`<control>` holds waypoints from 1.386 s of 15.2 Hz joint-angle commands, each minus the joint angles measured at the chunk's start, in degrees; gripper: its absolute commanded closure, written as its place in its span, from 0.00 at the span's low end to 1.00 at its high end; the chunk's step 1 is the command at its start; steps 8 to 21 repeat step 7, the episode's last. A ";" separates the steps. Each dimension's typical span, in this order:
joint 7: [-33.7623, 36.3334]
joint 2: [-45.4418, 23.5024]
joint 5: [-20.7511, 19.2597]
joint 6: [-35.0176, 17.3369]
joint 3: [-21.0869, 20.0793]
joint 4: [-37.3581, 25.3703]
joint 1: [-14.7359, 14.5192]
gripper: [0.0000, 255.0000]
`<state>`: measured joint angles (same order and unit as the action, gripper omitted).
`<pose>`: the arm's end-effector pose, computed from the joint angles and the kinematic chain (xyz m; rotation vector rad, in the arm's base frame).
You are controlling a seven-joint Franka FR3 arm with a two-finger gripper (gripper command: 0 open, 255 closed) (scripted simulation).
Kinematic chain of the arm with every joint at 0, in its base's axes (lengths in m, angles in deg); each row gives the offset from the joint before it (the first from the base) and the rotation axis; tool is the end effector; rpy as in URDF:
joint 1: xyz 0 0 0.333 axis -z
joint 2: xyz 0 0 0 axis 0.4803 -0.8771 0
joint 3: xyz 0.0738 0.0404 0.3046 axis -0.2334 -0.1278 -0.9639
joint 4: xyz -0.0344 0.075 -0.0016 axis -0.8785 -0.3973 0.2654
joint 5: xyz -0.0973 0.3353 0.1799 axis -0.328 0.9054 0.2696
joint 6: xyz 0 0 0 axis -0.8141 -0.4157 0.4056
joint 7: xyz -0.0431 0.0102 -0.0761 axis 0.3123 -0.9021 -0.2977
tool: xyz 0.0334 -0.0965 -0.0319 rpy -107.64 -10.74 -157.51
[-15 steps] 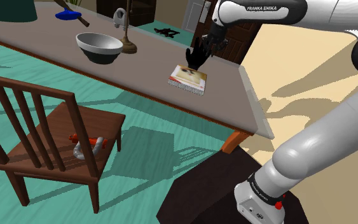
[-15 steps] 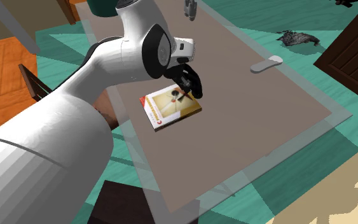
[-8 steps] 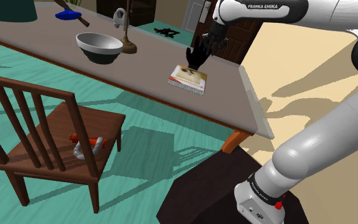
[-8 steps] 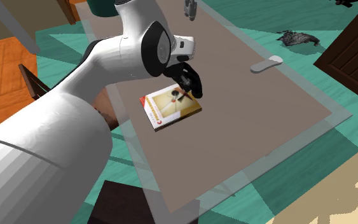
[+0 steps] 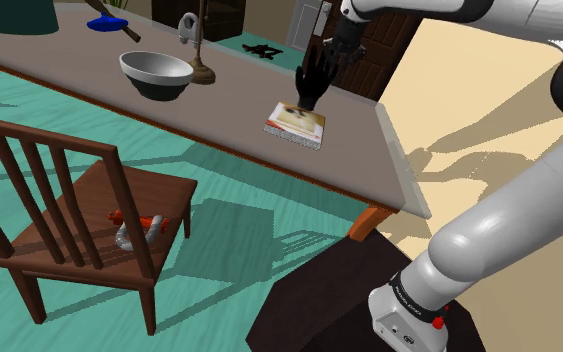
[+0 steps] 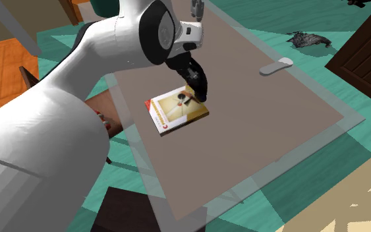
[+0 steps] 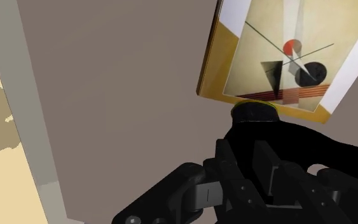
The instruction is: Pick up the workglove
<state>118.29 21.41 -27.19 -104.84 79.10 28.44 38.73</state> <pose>0.5451 -0.0530 0.6209 2.6791 -1.0277 0.4314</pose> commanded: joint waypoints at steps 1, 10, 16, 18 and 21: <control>-0.46 -0.33 0.09 1.72 -0.08 -2.13 -0.05 1.00; -1.31 -1.06 0.22 4.91 -0.20 -6.14 -0.11 1.00; -1.31 -1.06 0.22 4.91 -0.20 -6.14 -0.11 1.00; -1.31 -1.06 0.22 4.91 -0.20 -6.14 -0.11 1.00; -1.31 -1.06 0.22 4.91 -0.20 -6.14 -0.11 1.00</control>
